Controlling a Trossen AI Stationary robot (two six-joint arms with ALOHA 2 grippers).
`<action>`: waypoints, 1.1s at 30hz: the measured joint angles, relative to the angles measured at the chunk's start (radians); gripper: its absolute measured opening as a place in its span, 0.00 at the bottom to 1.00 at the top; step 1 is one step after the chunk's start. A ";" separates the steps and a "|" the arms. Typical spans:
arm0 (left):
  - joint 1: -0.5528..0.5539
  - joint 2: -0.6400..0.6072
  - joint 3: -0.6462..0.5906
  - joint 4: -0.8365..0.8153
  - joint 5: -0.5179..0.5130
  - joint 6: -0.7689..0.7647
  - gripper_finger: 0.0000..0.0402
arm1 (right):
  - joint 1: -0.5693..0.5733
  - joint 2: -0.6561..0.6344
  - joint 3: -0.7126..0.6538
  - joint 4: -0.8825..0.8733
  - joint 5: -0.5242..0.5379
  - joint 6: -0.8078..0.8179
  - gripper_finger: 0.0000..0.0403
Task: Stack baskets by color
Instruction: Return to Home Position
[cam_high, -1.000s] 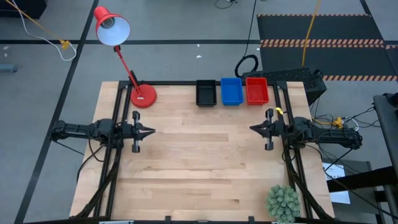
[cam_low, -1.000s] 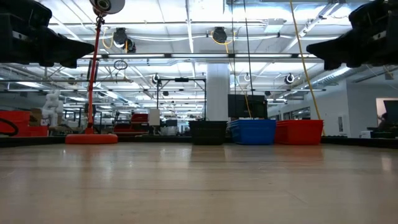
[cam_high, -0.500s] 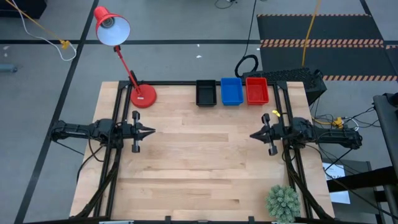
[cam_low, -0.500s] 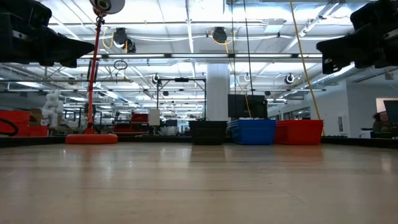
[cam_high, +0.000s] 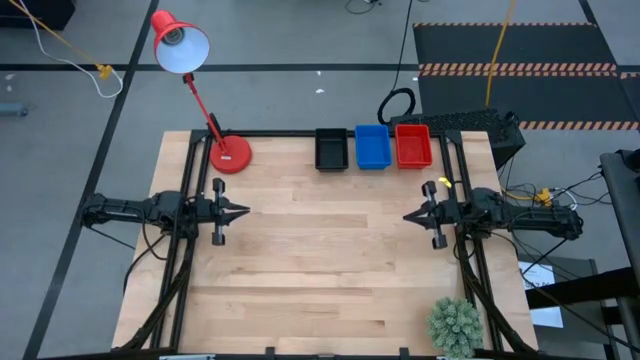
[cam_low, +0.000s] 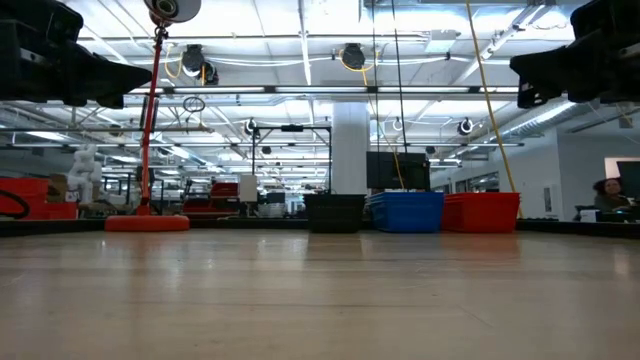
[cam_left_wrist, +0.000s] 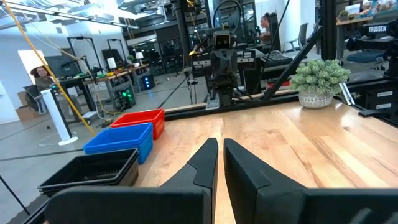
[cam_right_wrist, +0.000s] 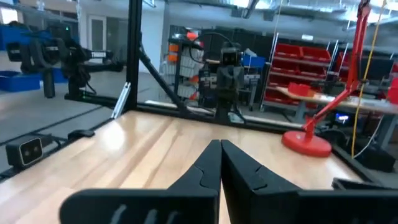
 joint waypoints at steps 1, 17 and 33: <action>0.000 0.000 0.000 0.000 0.000 0.000 0.08 | 0.000 -0.001 0.000 -0.001 0.000 -0.009 0.00; 0.000 0.000 0.001 0.000 0.000 0.000 0.08 | 0.000 -0.001 0.000 -0.062 0.081 -0.063 0.00; 0.000 0.000 0.001 0.000 0.000 0.000 0.08 | 0.000 -0.001 0.000 -0.059 0.081 -0.063 0.00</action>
